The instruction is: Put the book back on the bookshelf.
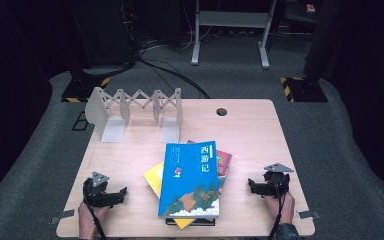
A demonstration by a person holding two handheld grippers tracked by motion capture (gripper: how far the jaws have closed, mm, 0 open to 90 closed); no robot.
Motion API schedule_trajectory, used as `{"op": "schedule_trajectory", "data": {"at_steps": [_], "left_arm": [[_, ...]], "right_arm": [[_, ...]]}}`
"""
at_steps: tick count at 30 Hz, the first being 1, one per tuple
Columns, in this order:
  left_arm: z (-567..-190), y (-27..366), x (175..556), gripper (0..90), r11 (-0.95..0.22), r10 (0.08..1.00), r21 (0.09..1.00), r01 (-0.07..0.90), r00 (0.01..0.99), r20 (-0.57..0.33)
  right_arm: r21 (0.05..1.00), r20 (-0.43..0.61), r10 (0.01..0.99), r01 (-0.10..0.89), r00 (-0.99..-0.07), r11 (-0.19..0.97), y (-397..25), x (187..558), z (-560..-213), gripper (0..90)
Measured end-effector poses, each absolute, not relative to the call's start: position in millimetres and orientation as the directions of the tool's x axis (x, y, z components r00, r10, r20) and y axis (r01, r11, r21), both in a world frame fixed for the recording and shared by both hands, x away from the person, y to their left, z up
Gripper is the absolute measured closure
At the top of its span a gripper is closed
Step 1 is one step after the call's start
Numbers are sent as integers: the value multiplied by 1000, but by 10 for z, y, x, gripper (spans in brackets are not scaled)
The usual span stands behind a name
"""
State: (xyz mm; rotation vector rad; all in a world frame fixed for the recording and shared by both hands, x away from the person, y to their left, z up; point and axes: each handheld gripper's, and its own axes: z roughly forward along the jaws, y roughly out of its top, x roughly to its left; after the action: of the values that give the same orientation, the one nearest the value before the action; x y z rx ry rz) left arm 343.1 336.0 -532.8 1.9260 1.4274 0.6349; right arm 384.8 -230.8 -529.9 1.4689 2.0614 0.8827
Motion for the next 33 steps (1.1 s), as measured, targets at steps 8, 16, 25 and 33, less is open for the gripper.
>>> {"op": "schedule_trajectory", "data": {"at_steps": [8, 16, 25, 33], "left_arm": [[-5328, 3350, 3438, 52, -192, 959, 740, 645, 284, 1], [-5328, 3350, 3437, 52, -191, 959, 740, 645, 283, 0], [-5328, 3350, 3437, 52, -191, 959, 740, 645, 283, 0], [-5327, 3350, 3436, 53, -191, 959, 740, 645, 282, 1]], "right_arm": [[707, 64, 935, 677, -348, 204, -2321, 3878, -5264, 0], [729, 240, 885, 676, -399, 107, -2212, 3792, -4916, 0], [784, 263, 789, 600, -555, 161, -1713, 3701, -4386, 9], [749, 247, 709, 594, -660, 292, -1163, 3788, -4300, 57]]}}
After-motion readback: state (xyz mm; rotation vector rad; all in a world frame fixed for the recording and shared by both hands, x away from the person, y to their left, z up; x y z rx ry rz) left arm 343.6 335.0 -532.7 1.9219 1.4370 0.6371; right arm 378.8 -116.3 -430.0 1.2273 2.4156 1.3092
